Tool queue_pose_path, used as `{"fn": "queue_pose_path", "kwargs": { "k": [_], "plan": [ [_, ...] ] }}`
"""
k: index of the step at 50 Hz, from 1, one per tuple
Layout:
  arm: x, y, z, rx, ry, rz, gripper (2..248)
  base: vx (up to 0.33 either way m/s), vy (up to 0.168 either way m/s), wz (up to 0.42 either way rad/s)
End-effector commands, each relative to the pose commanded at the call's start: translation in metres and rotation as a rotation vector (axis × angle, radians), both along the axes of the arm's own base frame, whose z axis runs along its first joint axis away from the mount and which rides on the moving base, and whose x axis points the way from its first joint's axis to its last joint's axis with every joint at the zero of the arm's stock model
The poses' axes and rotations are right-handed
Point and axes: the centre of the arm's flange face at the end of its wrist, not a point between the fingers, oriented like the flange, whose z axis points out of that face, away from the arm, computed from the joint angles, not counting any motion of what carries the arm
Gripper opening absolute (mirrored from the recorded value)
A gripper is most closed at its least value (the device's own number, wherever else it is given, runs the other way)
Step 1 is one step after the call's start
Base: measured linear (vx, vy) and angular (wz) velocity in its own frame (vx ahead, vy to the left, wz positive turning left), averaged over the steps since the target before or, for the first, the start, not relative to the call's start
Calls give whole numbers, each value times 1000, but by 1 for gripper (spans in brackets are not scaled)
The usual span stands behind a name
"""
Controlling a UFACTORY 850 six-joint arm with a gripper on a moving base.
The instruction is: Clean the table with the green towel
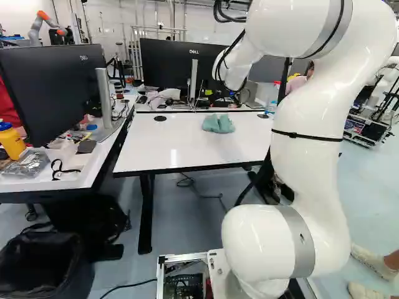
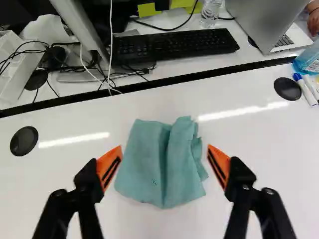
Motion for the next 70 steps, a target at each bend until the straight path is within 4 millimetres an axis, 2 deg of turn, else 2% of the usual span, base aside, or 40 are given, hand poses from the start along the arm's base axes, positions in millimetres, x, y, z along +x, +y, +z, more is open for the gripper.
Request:
{"fn": "queue_pose_path", "kwargs": {
  "k": [1,2,39,70],
  "plan": [
    [0,0,0,0,0,0,211,0,0,0],
    [0,0,0,0,0,0,245,0,0,0],
    [-5,2,-2,-2,-9,2,247,0,0,0],
    [-34,12,-14,-11,-63,14,247,0,0,0]
  ]
}}
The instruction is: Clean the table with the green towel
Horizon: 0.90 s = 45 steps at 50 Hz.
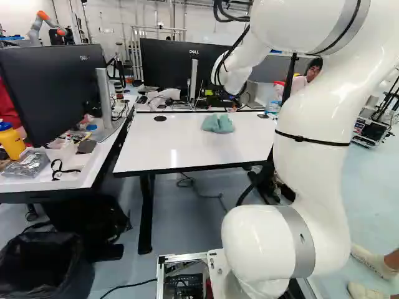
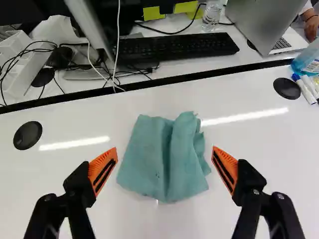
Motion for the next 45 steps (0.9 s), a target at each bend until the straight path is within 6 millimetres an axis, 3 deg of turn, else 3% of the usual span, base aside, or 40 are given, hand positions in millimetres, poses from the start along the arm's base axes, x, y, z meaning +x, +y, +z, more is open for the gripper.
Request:
{"fn": "queue_pose_path", "kwargs": {
  "k": [23,45],
  "plan": [
    [-41,13,-17,-11,-70,16,247,0,0,0],
    [-101,28,-42,-24,-163,39,247,0,0,0]
  ]
}}
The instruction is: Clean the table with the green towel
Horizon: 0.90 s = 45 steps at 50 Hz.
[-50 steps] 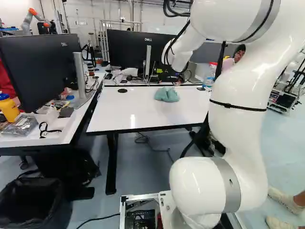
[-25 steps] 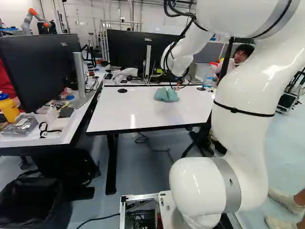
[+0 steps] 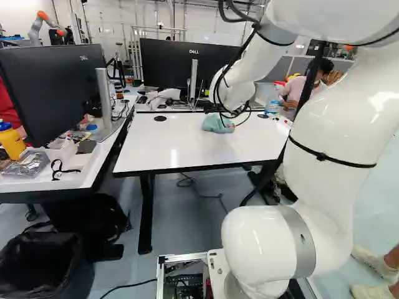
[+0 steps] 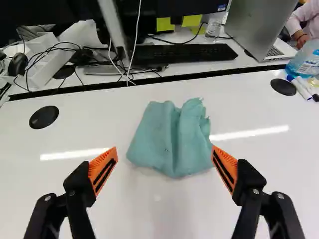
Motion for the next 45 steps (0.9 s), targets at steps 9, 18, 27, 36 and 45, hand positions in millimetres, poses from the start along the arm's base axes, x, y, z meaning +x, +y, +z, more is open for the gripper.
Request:
{"fn": "queue_pose_path", "kwargs": {
  "k": [9,18,27,36,45],
  "plan": [
    [-30,7,-13,-5,-44,11,247,0,0,0],
    [-60,12,-26,-9,-87,22,247,0,0,0],
    [-88,17,-38,-12,-126,32,247,0,0,0],
    [-113,21,-49,-15,-161,41,247,0,0,0],
    [-136,24,-59,-17,-192,49,247,0,0,0]
  ]
}}
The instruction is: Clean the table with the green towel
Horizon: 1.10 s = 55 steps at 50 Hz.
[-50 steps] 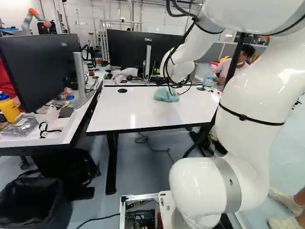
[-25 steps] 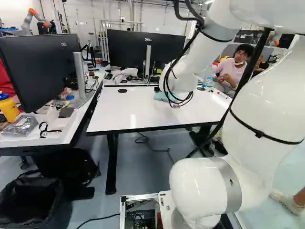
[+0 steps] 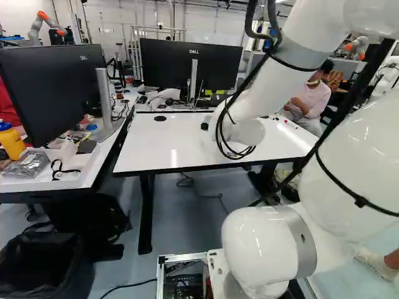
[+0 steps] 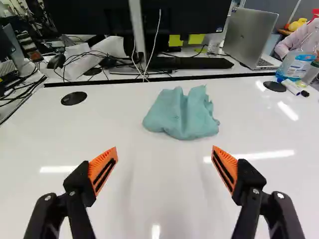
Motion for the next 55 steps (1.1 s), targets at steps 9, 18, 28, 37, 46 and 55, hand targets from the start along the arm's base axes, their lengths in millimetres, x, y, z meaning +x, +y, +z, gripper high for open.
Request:
{"fn": "queue_pose_path", "kwargs": {
  "k": [9,18,28,37,46,55],
  "plan": [
    [-20,3,-9,-1,-27,7,247,0,0,0],
    [-38,5,-17,-2,-50,13,247,0,0,0],
    [-54,6,-24,-3,-71,19,247,0,0,0],
    [-65,7,-29,-3,-85,23,247,0,0,0],
    [-73,8,-32,-4,-95,25,247,0,0,0],
    [-78,8,-34,-4,-101,27,247,0,0,0]
  ]
}}
